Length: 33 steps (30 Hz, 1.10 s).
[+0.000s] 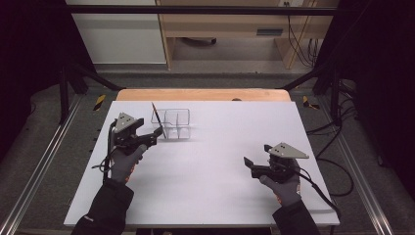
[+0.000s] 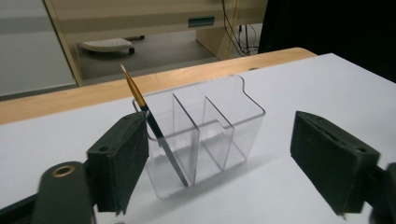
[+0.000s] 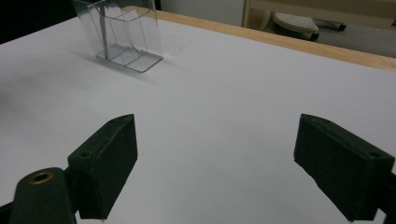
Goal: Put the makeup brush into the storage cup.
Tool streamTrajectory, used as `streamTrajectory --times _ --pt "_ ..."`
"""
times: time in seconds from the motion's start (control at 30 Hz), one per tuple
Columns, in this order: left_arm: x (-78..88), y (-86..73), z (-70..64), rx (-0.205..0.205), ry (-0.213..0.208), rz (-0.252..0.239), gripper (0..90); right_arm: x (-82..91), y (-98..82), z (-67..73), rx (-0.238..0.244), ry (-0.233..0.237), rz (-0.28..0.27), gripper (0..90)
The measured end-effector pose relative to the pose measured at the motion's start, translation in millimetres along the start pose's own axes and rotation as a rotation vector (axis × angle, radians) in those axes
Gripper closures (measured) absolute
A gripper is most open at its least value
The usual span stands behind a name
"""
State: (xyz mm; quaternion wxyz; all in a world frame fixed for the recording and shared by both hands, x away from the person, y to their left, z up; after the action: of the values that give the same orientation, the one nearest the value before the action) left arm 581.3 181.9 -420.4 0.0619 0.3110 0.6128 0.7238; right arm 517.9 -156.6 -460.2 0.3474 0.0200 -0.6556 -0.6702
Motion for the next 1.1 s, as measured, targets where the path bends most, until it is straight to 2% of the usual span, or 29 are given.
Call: streamTrajectory --times 0.23,0.63,0.73,0.9,1.1 --pt "15.3 -13.3 -10.3 -0.029 -0.007 0.017 13.7 3.5 2.4 0.3 -0.005 0.007 -0.012 13.9" --pt "33.2 -37.6 -25.1 -0.02 -0.028 0.025 11.2 9.3 4.6 -4.5 0.005 -0.003 -0.017 13.4" --pt "36.9 -42.9 -25.1 -0.003 -0.03 0.02 10.1 10.2 4.1 -4.9 0.003 -0.003 -0.018 13.2" --pt "45.1 -51.8 -22.8 0.002 -0.016 0.027 9.8 13.7 4.0 -7.7 -0.011 0.002 -0.025 13.0" --pt "51.0 -57.7 -19.7 0.012 -0.005 0.03 9.0 16.9 0.0 -12.4 -0.005 -0.004 -0.021 12.7"
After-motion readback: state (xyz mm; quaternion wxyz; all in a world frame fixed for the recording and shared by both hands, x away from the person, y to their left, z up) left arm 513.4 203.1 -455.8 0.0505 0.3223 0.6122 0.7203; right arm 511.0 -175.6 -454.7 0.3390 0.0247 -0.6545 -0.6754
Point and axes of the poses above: each handheld gripper's, and its own axes: x roughly backward along the jaws, y roughly out of its top, z roughly to its left, the point moved 10 cm from there along -x, roughly forward along the jaws, and after that the axes turned 7 degrees about -x, right-handed, at the moved point
